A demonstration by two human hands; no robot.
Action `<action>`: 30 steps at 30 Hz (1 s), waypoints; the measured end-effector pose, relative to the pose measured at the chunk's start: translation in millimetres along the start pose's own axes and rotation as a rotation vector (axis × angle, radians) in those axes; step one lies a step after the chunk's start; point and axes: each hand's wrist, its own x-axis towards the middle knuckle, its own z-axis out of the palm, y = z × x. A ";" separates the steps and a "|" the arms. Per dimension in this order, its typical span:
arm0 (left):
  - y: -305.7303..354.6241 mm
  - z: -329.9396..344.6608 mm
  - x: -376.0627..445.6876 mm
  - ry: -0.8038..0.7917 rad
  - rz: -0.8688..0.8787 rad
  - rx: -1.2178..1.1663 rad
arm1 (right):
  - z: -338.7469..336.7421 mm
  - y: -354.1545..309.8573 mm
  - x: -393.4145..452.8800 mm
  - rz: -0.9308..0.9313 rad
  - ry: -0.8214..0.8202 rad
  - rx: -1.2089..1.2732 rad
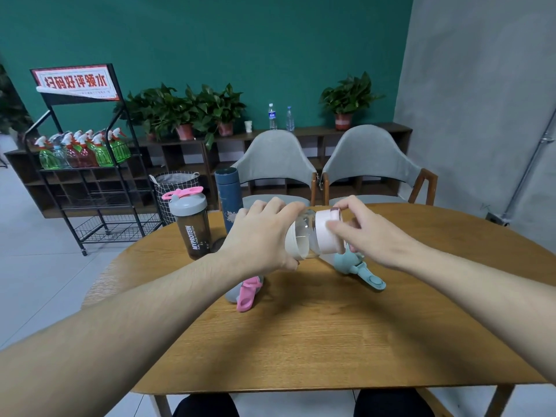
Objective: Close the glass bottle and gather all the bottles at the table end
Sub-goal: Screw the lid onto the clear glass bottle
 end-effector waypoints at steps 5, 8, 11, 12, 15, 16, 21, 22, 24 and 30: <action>1.7 0.4 2.7 0.007 0.030 0.049 | 1.4 -5.6 3.2 0.372 -0.150 0.338; 0.7 0.0 3.5 -0.014 0.016 0.023 | -1.4 -1.0 -0.4 0.273 -0.106 0.211; -1.6 -1.2 4.5 -0.032 -0.001 0.001 | -8.9 7.0 -5.0 -0.060 -0.029 -0.090; -2.1 -1.8 4.9 -0.038 -0.006 -0.004 | -11.5 8.7 -7.0 -0.158 -0.048 -0.200; -1.7 -3.5 5.9 -0.044 -0.007 -0.007 | -15.8 14.2 -8.9 -0.295 -0.082 -0.357; -0.9 -3.6 5.9 -0.041 -0.001 -0.001 | -15.4 14.8 -8.6 -0.293 -0.067 -0.351; 4.2 -1.0 6.8 0.026 0.010 0.018 | -5.8 6.9 -1.6 -0.043 -0.002 -0.045; 4.8 -0.6 7.3 0.039 0.010 0.028 | -4.1 4.8 0.3 0.054 -0.028 0.056; 5.5 0.0 7.6 0.049 0.015 0.043 | -2.4 1.9 3.2 0.240 -0.104 0.250; 4.0 -0.6 6.5 -0.009 0.001 0.021 | -9.7 8.1 1.0 0.223 -0.101 0.119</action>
